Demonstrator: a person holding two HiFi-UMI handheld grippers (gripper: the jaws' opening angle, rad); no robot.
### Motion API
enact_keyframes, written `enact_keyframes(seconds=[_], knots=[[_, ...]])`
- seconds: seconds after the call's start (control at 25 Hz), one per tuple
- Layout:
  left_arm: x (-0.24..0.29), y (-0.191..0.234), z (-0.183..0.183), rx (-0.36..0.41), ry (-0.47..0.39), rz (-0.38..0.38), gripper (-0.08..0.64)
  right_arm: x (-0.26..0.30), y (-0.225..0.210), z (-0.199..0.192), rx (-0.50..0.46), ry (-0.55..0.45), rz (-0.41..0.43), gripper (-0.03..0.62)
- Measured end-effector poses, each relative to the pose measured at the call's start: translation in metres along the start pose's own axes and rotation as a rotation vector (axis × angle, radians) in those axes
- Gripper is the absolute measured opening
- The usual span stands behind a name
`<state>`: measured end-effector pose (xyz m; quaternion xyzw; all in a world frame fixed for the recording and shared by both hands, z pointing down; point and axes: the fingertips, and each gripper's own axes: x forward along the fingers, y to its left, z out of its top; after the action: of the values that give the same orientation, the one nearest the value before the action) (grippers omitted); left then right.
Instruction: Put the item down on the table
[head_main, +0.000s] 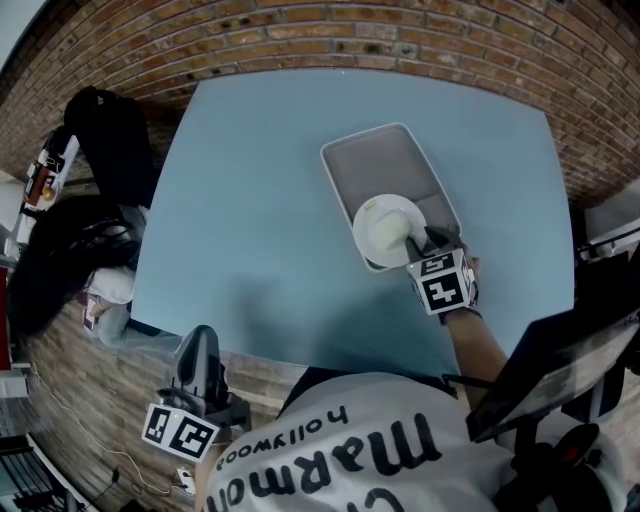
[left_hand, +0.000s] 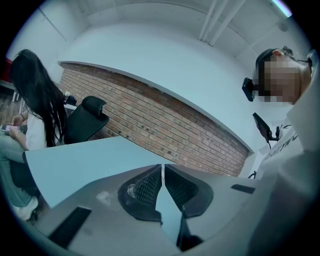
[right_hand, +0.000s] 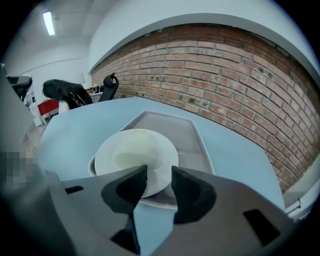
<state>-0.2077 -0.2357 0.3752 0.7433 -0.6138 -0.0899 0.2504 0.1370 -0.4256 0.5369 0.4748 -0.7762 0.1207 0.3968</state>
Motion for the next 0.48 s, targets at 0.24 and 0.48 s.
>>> enact_keyframes(seconds=[0.24,0.48], knots=[[0.0,0.006,0.0,-0.023,-0.017,-0.012,0.023,-0.001,-0.005,-0.003,0.104,0.009,0.004,0.155],[0.019,-0.001,-0.002,-0.034,0.025,-0.098,0.023,-0.042,-0.018,0.033,0.526,-0.241,0.22,0.133]])
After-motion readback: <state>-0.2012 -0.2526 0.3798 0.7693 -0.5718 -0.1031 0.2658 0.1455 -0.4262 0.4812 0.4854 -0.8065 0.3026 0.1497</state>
